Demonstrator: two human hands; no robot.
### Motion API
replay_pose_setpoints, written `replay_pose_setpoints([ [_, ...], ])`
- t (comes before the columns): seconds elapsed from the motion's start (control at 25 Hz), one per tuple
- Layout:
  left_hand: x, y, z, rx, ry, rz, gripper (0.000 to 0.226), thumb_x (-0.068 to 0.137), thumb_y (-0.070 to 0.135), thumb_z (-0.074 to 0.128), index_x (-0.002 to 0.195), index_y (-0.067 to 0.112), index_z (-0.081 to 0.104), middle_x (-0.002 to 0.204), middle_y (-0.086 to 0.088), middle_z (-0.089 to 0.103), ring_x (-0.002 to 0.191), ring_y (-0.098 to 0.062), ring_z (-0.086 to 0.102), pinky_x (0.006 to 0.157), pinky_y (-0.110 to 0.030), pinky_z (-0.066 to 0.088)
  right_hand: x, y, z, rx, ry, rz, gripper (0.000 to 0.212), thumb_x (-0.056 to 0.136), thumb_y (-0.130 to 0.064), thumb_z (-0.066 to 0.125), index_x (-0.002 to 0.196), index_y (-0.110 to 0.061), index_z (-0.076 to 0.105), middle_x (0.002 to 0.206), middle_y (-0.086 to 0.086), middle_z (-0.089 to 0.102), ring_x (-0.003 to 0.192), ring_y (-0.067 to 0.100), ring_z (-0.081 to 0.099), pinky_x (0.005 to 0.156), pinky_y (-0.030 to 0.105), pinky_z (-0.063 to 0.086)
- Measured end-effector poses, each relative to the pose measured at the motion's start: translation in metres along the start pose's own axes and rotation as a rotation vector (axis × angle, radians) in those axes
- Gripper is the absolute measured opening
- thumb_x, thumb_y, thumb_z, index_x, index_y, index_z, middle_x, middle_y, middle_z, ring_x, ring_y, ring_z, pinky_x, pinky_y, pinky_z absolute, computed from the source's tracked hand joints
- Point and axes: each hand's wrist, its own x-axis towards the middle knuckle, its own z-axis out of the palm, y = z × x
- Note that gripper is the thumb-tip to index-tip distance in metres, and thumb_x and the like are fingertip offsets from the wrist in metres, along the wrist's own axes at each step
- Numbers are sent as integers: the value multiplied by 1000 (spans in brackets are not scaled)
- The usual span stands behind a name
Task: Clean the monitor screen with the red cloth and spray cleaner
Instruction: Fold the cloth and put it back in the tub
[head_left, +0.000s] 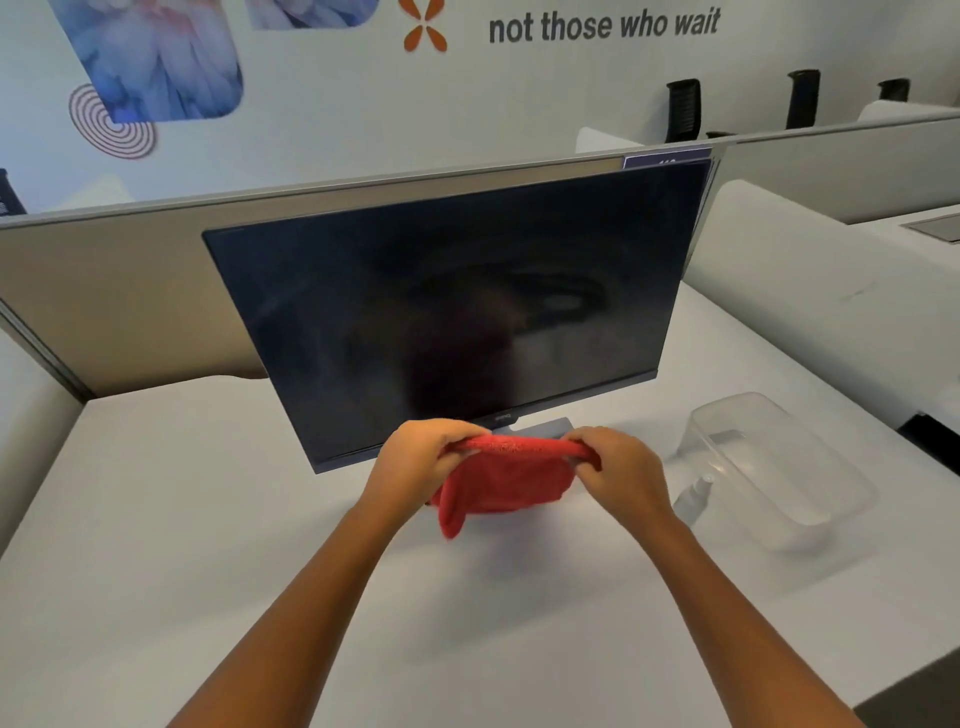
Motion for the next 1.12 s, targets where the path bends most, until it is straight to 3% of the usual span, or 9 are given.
replay_pose_setpoints([
  [0.12,-7,0,17,-13,147,125,26,84,9,62,108,15,69,106,-5,73,100,-24,67,92,-32,49,-12,7,-4,-28,217,-83,16,78,-8,70,94,-11,71,85,6,73,75,23,66,72,30,55],
  [0.2,-31,-9,41,-19,140,226,25,79,6,66,103,12,71,105,-6,73,101,-24,67,91,-31,48,-38,17,6,-75,221,-131,23,69,-1,70,91,-8,70,84,6,72,74,24,66,74,28,52],
  [0.4,-118,-46,112,67,-150,373,28,62,17,84,86,27,75,92,15,75,89,-6,69,70,-32,60,-140,42,39,-102,-151,-224,54,31,9,75,80,-13,71,90,2,73,85,22,71,82,27,52],
  [0.56,-154,-50,134,2,-210,334,41,54,23,89,90,33,73,93,22,73,89,6,65,80,-23,55,-174,51,42,-39,-290,-202,59,28,8,72,81,-17,71,99,-3,72,100,16,67,91,22,46],
  [0.68,-160,-49,138,31,-146,296,48,58,15,85,103,24,70,105,10,72,96,-3,66,85,-22,53,-177,50,37,-33,-306,-168,63,27,9,75,83,-20,70,99,-6,72,100,12,65,87,22,50],
  [0.84,-159,-51,141,70,-69,194,42,56,5,85,96,13,72,104,-4,72,96,-16,69,82,-38,55,-178,55,32,-7,-331,-122,68,35,11,75,95,-19,71,103,-8,70,104,7,60,83,23,52],
  [0.92,-160,-51,144,27,-86,143,31,67,3,76,96,11,71,111,-5,69,104,-16,65,93,-44,49,-177,61,29,67,-364,-52,60,47,12,75,97,-20,72,104,-9,69,104,5,61,87,22,51],
  [1.04,-163,-50,149,-141,-137,-31,23,87,16,57,109,16,63,123,1,62,118,-9,53,112,-27,29,-167,67,21,234,-403,185,50,63,10,69,88,-33,70,91,-22,71,91,-2,65,84,14,48],
  [1.12,-161,-44,150,-233,-131,-153,20,90,24,51,109,25,57,114,2,65,105,-9,59,102,-20,38,-157,71,16,324,-368,254,48,67,10,71,84,-35,70,87,-22,72,85,-2,66,80,11,48],
])
